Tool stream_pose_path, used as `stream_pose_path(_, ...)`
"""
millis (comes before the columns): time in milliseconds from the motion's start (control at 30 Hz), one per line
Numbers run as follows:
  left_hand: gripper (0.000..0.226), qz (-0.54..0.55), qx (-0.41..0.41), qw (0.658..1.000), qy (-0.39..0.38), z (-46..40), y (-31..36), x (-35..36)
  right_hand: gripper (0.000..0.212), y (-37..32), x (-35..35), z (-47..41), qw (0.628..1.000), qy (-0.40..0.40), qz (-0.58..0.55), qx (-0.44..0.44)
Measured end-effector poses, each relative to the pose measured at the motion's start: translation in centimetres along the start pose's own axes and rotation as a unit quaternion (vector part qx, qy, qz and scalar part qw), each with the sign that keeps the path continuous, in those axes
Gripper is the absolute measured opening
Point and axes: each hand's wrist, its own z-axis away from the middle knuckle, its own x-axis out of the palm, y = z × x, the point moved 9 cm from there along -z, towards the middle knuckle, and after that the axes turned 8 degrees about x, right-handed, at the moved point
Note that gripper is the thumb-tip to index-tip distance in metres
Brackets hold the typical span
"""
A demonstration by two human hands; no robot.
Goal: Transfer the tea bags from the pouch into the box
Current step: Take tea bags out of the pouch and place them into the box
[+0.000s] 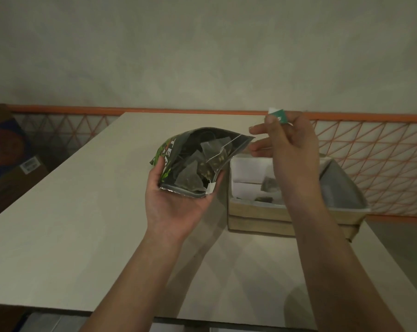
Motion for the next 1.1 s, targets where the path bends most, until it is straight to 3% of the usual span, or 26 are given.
stream_pose_path(133,0.058,0.005,0.003,1.000,0.002,0.0,0.1,0.1,0.007,0.8,-1.1,0.2,0.996,0.024,-0.079,0.032)
stream_pose_path(233,0.058,0.013,0.007,1.000,0.004,0.1,0.2,0.1,0.008,1.8,-1.2,0.3,0.990,-0.003,-0.119,0.070)
stream_pose_path(367,0.058,0.003,0.010,1.000,0.010,0.2,0.1,0.1,0.012,2.8,-0.4,0.6,0.998,-0.051,0.014,0.044)
stream_pose_path(500,0.061,0.000,0.005,1.000,0.016,0.0,0.0,-0.3,0.008,3.2,2.0,1.8,0.978,-0.122,0.170,-0.016)
stream_pose_path(600,0.061,0.002,0.003,1.000,0.025,0.1,-0.1,-0.4,0.013,3.6,2.1,1.9,0.969,-0.109,0.217,-0.036)
stream_pose_path(867,0.063,0.012,0.005,1.000,0.019,0.1,0.1,-0.5,0.013,2.2,-0.4,-0.1,0.994,-0.072,0.079,-0.023)
stream_pose_path(967,0.062,0.014,0.009,1.000,0.018,0.1,0.1,-0.5,0.006,3.9,-0.5,-0.5,0.992,-0.104,0.074,0.017)
stream_pose_path(1033,0.063,0.017,0.009,1.000,0.018,0.1,0.1,-0.5,0.006,6.0,-0.4,-0.5,0.976,-0.138,0.142,0.087)
stream_pose_path(1100,0.065,0.017,0.008,1.000,0.016,0.0,0.1,-0.4,0.009,7.4,-0.8,-0.5,0.923,-0.155,0.346,0.067)
